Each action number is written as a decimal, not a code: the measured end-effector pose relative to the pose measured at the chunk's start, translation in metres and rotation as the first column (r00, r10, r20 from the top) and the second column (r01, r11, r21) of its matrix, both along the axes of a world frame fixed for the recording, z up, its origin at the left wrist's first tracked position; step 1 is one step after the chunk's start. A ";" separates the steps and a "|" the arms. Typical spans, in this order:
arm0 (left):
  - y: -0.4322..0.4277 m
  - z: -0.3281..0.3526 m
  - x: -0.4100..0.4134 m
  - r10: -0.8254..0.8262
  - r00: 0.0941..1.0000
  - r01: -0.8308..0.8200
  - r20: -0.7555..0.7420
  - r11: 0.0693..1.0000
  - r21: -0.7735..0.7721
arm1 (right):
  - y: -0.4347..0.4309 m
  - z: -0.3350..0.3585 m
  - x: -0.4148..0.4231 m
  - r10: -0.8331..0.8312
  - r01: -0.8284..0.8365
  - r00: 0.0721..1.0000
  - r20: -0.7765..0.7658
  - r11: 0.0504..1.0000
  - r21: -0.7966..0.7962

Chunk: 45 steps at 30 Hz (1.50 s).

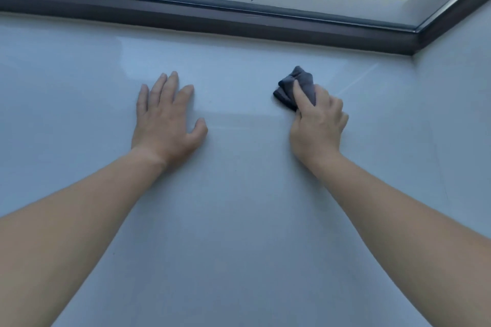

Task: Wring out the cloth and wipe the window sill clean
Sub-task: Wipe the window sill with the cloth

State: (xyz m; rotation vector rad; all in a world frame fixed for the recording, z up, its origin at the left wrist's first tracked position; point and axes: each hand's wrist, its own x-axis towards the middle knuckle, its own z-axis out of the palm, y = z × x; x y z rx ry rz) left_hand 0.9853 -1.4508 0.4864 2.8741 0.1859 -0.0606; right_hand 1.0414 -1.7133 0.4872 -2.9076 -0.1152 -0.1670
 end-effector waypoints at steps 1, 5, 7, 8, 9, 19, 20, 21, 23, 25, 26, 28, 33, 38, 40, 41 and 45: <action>-0.002 0.002 -0.001 -0.002 1.000 0.002 0.006 1.000 0.012 | 0.002 0.000 -0.019 0.089 -0.089 0.996 0.002 0.996 0.007; -0.024 0.014 -0.024 0.024 0.998 -0.027 0.066 0.999 0.039 | -0.016 -0.002 -0.074 0.414 -0.413 0.908 -0.055 0.910 0.027; -0.046 0.021 -0.056 0.034 0.994 -0.030 0.103 0.999 -0.037 | -0.029 0.000 -0.060 0.430 -0.431 0.901 -0.047 0.902 -0.005; -0.058 0.023 -0.076 0.031 0.993 -0.023 0.111 0.997 -0.070 | -0.034 0.001 -0.048 0.367 -0.368 0.930 -0.030 0.929 -0.026; -0.068 0.024 -0.097 0.025 0.993 -0.015 0.111 0.996 -0.088 | -0.038 0.001 -0.034 0.270 -0.271 0.963 -0.014 0.962 -0.036; -0.095 0.002 -0.184 -0.022 0.998 0.023 -0.052 1.000 0.014 | -0.048 0.003 -0.121 0.488 -0.489 0.871 -0.062 0.872 -0.003; -0.096 0.002 -0.184 -0.016 0.998 0.017 -0.057 1.000 0.013 | -0.057 0.004 -0.111 0.487 -0.489 0.872 -0.057 0.872 -0.026; -0.096 0.002 -0.184 -0.013 0.998 0.014 -0.056 1.000 0.012 | -0.063 0.004 -0.100 0.437 -0.439 0.898 -0.057 0.898 -0.037; -0.097 0.001 -0.184 -0.011 0.999 0.012 -0.051 1.000 0.016 | -0.067 0.005 -0.087 0.232 -0.232 0.971 -0.061 0.973 -0.004; -0.096 0.001 -0.184 -0.008 0.999 0.009 -0.051 1.000 0.026 | -0.057 0.005 -0.105 0.082 -0.078 0.995 -0.054 0.995 0.064; -0.096 0.001 -0.184 -0.007 0.999 0.008 -0.051 1.000 0.028 | -0.050 0.006 -0.124 0.078 -0.073 0.996 -0.049 0.994 0.082; -0.097 0.002 -0.184 -0.006 0.998 0.007 -0.058 1.000 0.023 | -0.044 0.005 -0.173 0.209 -0.205 0.977 -0.045 0.976 0.070; -0.098 0.003 -0.183 0.010 0.998 -0.010 -0.054 1.000 0.004 | -0.069 0.004 -0.195 0.477 -0.478 0.878 -0.040 0.878 -0.020; -0.096 -0.001 -0.185 0.008 0.999 -0.008 -0.037 1.000 -0.003 | -0.056 0.004 -0.167 0.015 -0.012 0.998 -0.056 0.998 0.057; -0.097 -0.001 -0.185 0.010 0.999 -0.010 -0.052 1.000 -0.002 | -0.043 0.005 -0.196 0.055 -0.051 0.997 -0.054 0.997 0.061; -0.096 0.000 -0.186 0.009 0.998 -0.009 -0.059 1.000 -0.007 | -0.039 0.005 -0.217 0.138 -0.136 0.989 -0.051 0.990 0.046; -0.096 0.004 -0.187 0.000 0.999 -0.003 -0.052 0.998 -0.063 | -0.057 0.005 -0.274 0.444 -0.444 0.896 -0.029 0.896 0.006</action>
